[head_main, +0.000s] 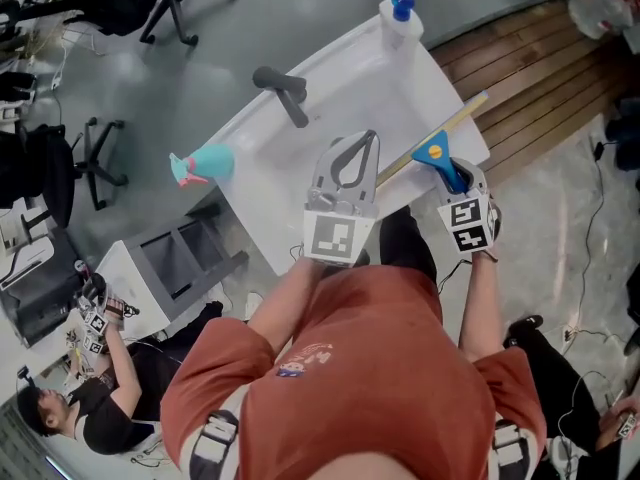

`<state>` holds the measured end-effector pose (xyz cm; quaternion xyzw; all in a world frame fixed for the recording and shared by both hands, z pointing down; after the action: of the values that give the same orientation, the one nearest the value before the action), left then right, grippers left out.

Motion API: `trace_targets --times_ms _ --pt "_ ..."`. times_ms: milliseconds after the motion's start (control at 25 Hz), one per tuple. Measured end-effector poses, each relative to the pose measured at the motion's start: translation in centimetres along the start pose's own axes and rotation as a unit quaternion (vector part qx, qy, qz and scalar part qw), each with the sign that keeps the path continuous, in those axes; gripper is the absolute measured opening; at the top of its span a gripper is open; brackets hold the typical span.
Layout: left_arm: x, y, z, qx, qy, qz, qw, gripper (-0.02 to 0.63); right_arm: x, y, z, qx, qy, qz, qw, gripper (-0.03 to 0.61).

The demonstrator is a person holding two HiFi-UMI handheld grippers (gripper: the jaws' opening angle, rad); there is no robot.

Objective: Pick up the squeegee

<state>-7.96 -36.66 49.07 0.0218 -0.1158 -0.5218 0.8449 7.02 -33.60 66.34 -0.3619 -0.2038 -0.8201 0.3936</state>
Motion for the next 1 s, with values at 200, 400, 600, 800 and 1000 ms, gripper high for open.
trace_targets --times_ms 200,400,600,800,1000 --pt "-2.4 -0.8 -1.7 0.0 0.015 -0.007 0.9999 0.018 -1.8 -1.0 -1.1 0.008 0.014 0.021 1.0 0.137" --pt "-4.4 -1.6 -3.2 0.0 0.035 -0.014 0.9993 0.018 -3.7 -1.5 -3.1 0.039 0.053 0.046 0.997 0.137" --pt "-6.2 -2.2 -4.8 -0.002 0.057 -0.019 0.9982 0.018 -6.0 -1.6 -5.1 0.059 0.078 0.078 0.992 0.137" --pt "-7.8 -2.8 -6.3 0.002 0.078 -0.025 0.9966 0.018 -8.0 -1.7 -6.8 0.082 0.111 0.107 0.985 0.137" --pt "-9.5 -3.6 -8.3 0.014 0.102 -0.031 0.9942 0.018 -10.5 -2.1 -8.8 0.095 0.143 0.124 0.977 0.137"
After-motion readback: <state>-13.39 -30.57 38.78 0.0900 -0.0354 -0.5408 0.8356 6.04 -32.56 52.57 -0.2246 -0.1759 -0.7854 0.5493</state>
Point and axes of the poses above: the fingertips, and each gripper's own axes: x forward along the fingers, y to its right, z out of its underside, the point moved 2 cm from there along -x, backward along the fingers, and after that the axes turned 7 degrees about x, right-handed, at the moved point
